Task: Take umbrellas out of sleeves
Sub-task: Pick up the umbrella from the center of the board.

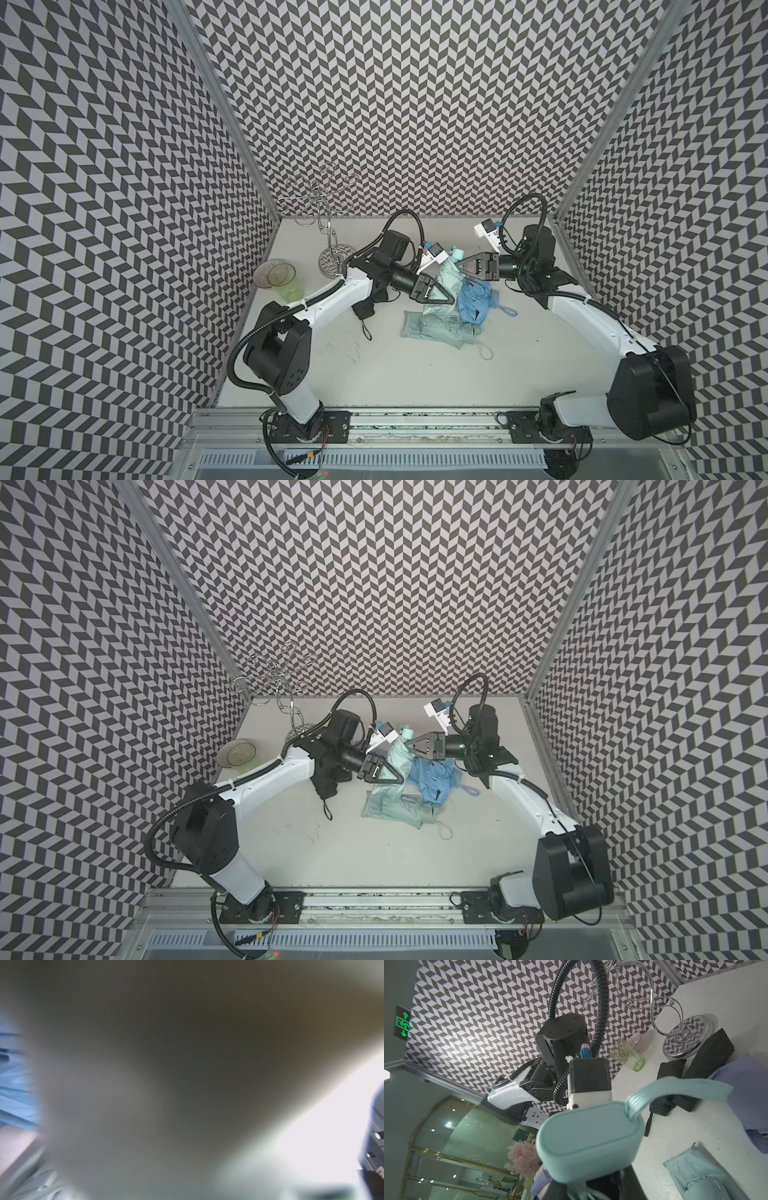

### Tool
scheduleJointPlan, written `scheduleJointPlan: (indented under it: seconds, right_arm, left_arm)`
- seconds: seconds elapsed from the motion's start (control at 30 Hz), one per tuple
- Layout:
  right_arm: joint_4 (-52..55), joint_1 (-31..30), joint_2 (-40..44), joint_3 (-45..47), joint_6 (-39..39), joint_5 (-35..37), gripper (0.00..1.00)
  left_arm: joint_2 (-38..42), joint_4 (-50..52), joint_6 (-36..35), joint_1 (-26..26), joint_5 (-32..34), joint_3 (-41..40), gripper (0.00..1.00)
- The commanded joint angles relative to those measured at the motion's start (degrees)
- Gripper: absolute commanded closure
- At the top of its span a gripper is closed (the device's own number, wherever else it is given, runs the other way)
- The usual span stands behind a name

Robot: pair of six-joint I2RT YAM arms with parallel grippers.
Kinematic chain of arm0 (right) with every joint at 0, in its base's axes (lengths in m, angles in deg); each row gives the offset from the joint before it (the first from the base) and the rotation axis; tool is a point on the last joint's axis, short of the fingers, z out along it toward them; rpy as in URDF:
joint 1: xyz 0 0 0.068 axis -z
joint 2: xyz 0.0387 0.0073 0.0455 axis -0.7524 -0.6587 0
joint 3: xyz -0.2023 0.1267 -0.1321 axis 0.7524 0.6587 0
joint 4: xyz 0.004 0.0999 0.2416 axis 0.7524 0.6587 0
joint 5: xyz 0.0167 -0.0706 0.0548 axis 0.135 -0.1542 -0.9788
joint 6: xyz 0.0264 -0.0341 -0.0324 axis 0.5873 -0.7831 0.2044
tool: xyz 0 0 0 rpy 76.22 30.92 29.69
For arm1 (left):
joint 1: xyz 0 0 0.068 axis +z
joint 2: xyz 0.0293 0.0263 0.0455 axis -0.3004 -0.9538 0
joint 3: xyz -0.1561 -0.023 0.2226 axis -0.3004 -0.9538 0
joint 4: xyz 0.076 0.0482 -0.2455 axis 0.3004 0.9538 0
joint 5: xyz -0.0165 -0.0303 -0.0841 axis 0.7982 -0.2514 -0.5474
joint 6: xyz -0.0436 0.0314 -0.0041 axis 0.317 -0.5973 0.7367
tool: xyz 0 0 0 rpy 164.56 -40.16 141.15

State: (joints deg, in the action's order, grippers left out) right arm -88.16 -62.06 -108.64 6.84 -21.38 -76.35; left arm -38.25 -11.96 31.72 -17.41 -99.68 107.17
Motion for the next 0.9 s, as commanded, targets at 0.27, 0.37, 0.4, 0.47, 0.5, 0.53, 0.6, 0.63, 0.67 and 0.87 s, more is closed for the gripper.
scheduleJointPlan:
  seconds: [0.27, 0.37, 0.4, 0.47, 0.5, 0.53, 0.6, 0.63, 0.67, 0.87]
  right_arm:
    - [-28.5, 0.8, 1.8, 9.8, 20.7, 2.9, 0.88]
    - [-29.7, 1.9, 2.1, 10.6, 24.0, 5.7, 0.89]
    - [-30.3, 2.4, 2.3, 11.0, 25.8, 7.2, 0.89]
    - [-32.7, 3.2, 2.6, 11.9, 29.8, 9.9, 0.89]
    - [-34.6, 3.5, 2.9, 12.7, 32.3, 11.7, 0.9]
    - [-37.0, 3.7, 3.1, 13.6, 35.1, 13.6, 0.89]
    - [-42.0, 3.9, 3.5, 15.5, 40.5, 17.9, 0.9]
    - [-44.2, 3.9, 3.8, 16.4, 43.1, 20.5, 0.9]
    - [-45.8, 3.9, 4.1, 17.4, 45.2, 22.9, 0.89]
    - [-53.1, 2.3, 5.4, 19.5, 51.7, 34.4, 0.89]
  left_arm:
    - [0.0, -3.3, 1.2, 1.7, -2.7, 1.6, 0.31]
    - [1.0, -6.8, 5.1, 4.1, -0.4, 0.4, 0.1]
    - [2.0, -9.4, 7.1, 5.2, 0.2, -0.8, 0.07]
    - [3.9, -17.2, 13.4, 7.6, 1.2, -3.6, 0.01]
    - [5.1, -22.0, 17.0, 8.9, 1.5, -5.5, 0.01]
    - [6.3, -27.3, 20.9, 9.9, 1.9, -7.5, 0.0]
    - [8.3, -35.2, 26.2, 11.5, 4.1, -11.1, 0.0]
    - [9.2, -39.0, 28.6, 12.1, 5.1, -12.8, 0.0]
    - [9.8, -41.9, 30.7, 12.4, 6.1, -14.2, 0.0]
    - [12.3, -61.9, 42.6, 12.2, 15.7, -23.5, 0.0]
